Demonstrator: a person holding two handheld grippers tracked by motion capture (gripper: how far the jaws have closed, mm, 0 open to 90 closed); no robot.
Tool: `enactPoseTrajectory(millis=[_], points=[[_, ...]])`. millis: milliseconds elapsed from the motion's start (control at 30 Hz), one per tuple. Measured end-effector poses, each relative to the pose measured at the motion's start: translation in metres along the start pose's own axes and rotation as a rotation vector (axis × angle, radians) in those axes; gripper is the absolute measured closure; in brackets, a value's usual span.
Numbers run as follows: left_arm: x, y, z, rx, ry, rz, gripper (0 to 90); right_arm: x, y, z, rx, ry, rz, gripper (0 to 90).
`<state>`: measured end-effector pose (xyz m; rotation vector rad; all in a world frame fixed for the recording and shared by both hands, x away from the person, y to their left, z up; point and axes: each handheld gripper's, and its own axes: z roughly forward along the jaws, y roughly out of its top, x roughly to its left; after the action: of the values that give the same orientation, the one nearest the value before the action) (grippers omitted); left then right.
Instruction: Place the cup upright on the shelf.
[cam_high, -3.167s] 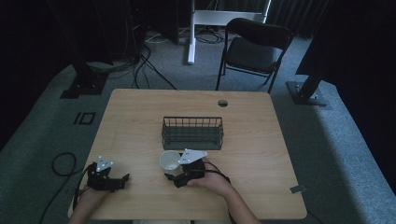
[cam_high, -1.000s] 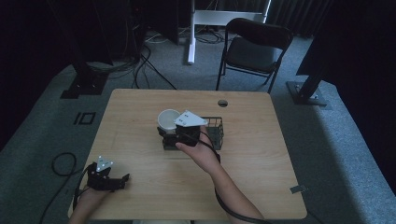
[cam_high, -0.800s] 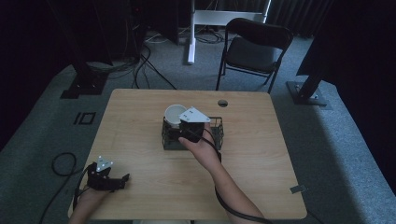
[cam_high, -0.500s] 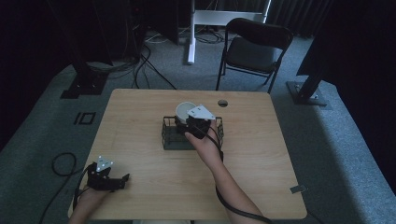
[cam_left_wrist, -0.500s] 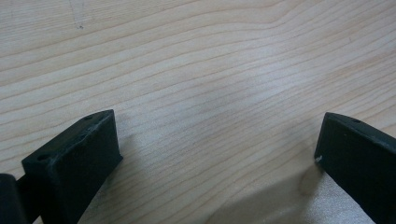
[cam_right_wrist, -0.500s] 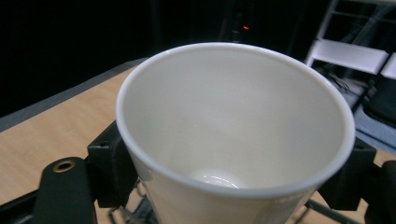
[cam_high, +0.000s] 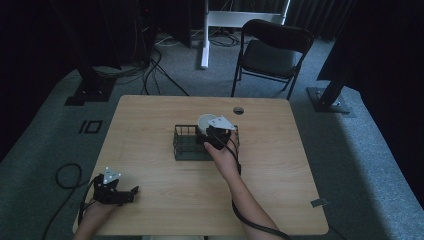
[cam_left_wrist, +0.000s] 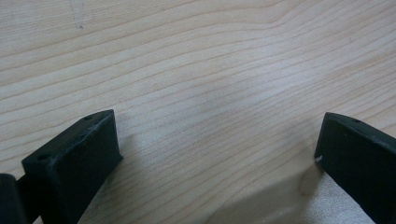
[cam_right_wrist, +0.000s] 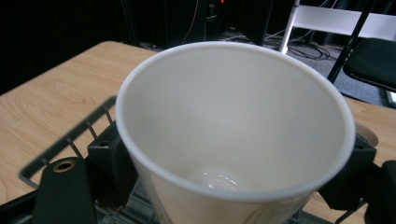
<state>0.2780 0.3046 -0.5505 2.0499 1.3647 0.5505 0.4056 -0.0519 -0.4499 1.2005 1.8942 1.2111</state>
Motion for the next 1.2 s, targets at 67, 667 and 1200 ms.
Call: enactPoseTrajectory(millis=[67, 667, 1200], points=[[0.0, 0.0, 0.0, 0.0, 0.0, 0.0, 0.1, 0.0, -0.003, 0.001, 0.005, -0.008, -0.006, 20.8], [0.0, 0.0, 0.0, 0.0, 0.0, 0.0, 0.2, -0.004, -0.023, 0.009, 0.046, -0.015, -0.01, 20.7], [0.0, 0.0, 0.0, 0.0, 0.0, 0.0, 0.1, -0.004, -0.023, 0.0, 0.05, 0.049, -0.007, 11.5]])
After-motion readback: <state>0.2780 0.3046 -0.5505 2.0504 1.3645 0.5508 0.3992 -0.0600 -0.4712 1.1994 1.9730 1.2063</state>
